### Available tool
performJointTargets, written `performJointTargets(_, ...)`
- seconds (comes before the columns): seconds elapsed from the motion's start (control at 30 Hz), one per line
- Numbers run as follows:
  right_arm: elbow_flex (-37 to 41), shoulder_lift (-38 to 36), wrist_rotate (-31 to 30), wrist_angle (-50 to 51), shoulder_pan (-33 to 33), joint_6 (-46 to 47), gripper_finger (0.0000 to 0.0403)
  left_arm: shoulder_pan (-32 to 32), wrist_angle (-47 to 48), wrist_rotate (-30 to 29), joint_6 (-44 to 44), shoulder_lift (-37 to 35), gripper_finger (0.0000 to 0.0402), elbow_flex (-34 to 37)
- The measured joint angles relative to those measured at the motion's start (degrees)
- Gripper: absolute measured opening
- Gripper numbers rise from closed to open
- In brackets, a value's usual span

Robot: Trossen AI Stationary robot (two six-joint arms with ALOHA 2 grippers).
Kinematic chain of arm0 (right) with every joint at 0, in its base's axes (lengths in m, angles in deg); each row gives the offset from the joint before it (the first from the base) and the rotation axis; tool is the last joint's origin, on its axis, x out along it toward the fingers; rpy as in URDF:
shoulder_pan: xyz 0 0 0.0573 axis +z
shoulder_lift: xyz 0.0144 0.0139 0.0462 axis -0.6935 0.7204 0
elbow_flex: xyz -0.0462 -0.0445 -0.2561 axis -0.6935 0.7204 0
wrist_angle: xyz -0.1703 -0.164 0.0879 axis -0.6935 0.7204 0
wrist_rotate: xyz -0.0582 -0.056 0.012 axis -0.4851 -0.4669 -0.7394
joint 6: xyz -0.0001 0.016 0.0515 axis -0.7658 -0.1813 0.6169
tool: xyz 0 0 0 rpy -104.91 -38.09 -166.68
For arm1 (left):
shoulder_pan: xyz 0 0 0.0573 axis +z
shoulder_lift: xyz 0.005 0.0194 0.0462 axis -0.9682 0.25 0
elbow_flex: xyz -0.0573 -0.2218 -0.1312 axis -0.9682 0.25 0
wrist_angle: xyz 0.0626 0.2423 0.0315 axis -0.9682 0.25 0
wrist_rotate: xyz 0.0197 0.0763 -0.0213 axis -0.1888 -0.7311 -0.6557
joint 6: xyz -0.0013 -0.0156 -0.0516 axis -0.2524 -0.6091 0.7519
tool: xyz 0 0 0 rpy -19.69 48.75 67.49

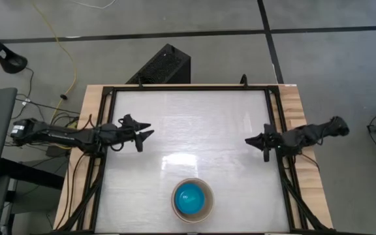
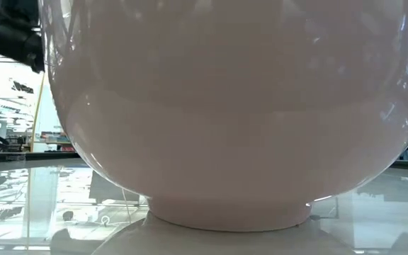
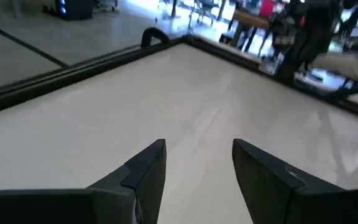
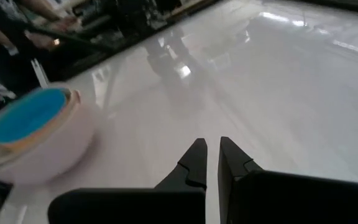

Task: Nest bowls inside each other
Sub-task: Return to Home Position

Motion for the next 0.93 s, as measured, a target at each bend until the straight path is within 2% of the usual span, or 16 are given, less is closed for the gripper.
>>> performJointTargets(0.13,1.08,0.42,2.2,-0.89,-1.73,-0.44,0.0013,0.81,-4.91,0.04,0.58,-0.61,0.0173,4.64)
performJointTargets(0.33,1.1,-0.04,1.66,-1.0,-4.3,-1.67,0.0013,1.67,-9.87,0.14,2.28,-1.18,0.0173,9.45)
performJointTargets(0.63,1.09,0.12,0.16,-0.66,-7.68,-1.84,0.0013,2.97,-6.29,-0.07,0.07,-1.34,0.0173,9.46)
performJointTargets(0.87,0.97,0.13,-0.02,0.07,-9.93,-1.44,0.0013,3.15,3.7,-1.54,3.35,-1.31,0.0173,9.5)
performJointTargets(0.93,0.97,0.13,0.03,0.07,-10.2,1.1,0.0013,3.15,6.61,-1.54,5.11,-1.29,0.0173,9.51)
